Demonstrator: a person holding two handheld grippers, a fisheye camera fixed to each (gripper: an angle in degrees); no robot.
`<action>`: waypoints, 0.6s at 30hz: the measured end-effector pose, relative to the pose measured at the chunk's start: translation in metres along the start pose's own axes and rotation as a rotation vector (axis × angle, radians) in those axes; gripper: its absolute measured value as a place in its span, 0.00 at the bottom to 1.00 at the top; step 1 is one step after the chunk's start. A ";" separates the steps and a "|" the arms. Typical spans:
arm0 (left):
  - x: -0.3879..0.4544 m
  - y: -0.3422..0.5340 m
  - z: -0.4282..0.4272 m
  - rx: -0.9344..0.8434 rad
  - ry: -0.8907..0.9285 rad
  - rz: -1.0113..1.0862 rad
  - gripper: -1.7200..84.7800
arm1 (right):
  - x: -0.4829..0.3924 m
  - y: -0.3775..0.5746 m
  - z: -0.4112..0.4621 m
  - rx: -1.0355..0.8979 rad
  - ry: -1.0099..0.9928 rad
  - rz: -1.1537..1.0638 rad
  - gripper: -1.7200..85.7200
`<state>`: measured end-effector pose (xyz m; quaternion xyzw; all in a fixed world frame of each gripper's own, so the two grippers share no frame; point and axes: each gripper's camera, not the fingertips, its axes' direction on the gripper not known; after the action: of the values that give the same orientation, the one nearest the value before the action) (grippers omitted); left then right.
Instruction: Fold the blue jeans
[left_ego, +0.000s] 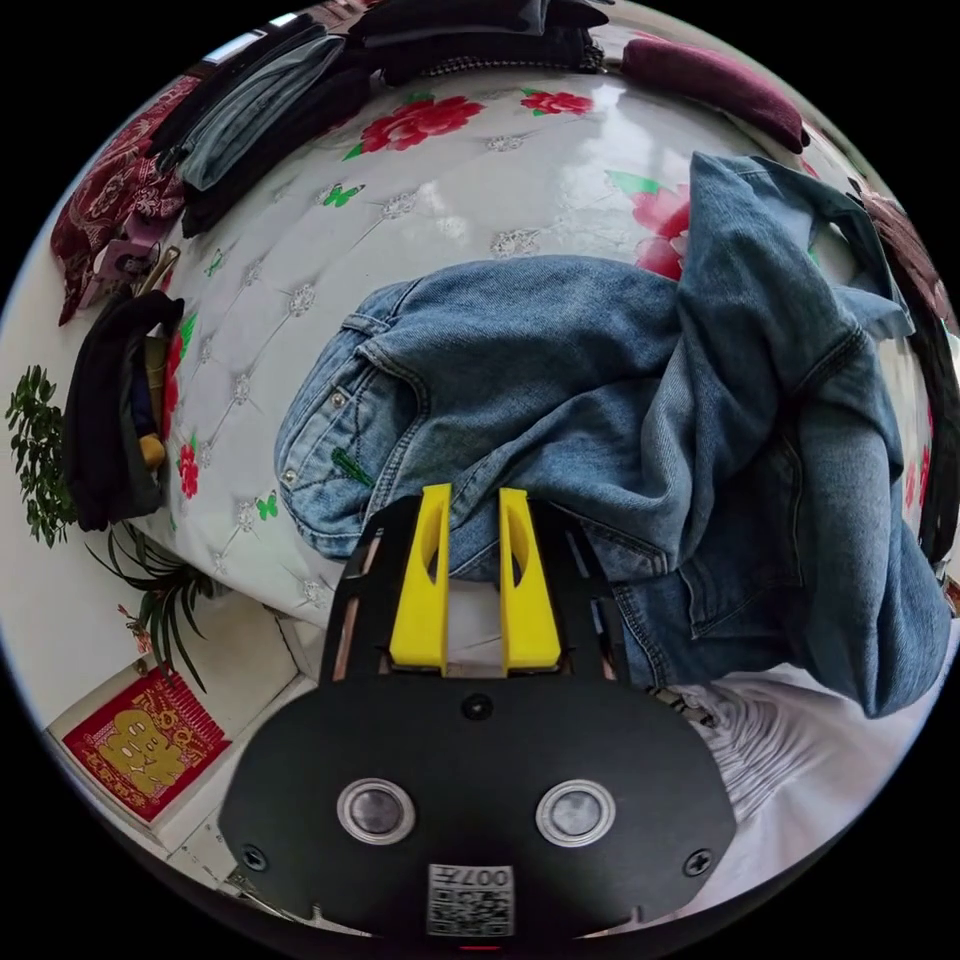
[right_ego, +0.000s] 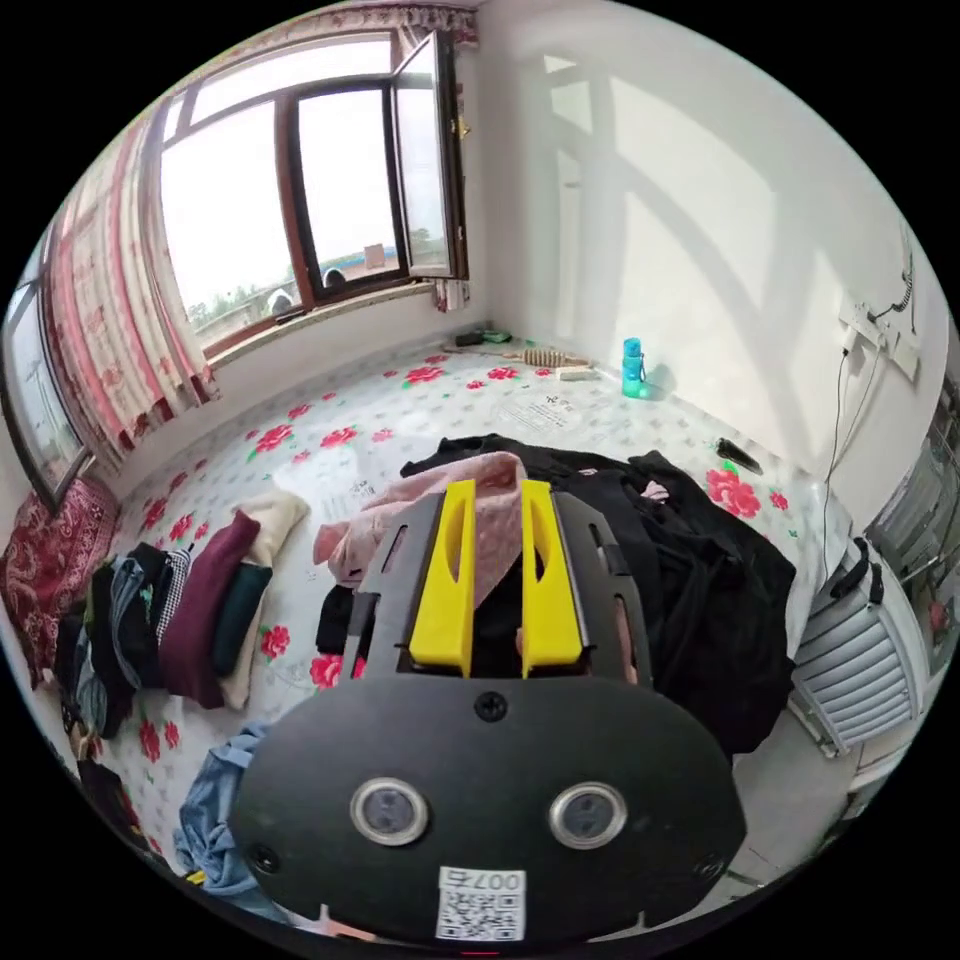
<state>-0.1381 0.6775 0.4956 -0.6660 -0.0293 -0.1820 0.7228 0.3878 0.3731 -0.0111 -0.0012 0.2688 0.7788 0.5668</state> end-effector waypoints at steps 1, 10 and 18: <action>0.004 -0.002 -0.001 -0.004 -0.011 0.000 0.10 | 0.012 0.000 -0.006 0.013 -0.011 0.018 0.09; 0.008 -0.003 -0.016 0.048 -0.093 0.021 0.02 | -0.077 0.207 0.079 -0.509 -0.544 -0.335 0.14; -0.067 0.005 -0.059 0.178 -0.136 -0.072 0.01 | -0.175 0.319 0.111 -0.804 -0.440 -0.474 0.06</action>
<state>-0.2107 0.6355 0.4651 -0.6086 -0.1183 -0.1591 0.7683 0.2019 0.1969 0.2708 -0.1158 -0.1852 0.6526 0.7255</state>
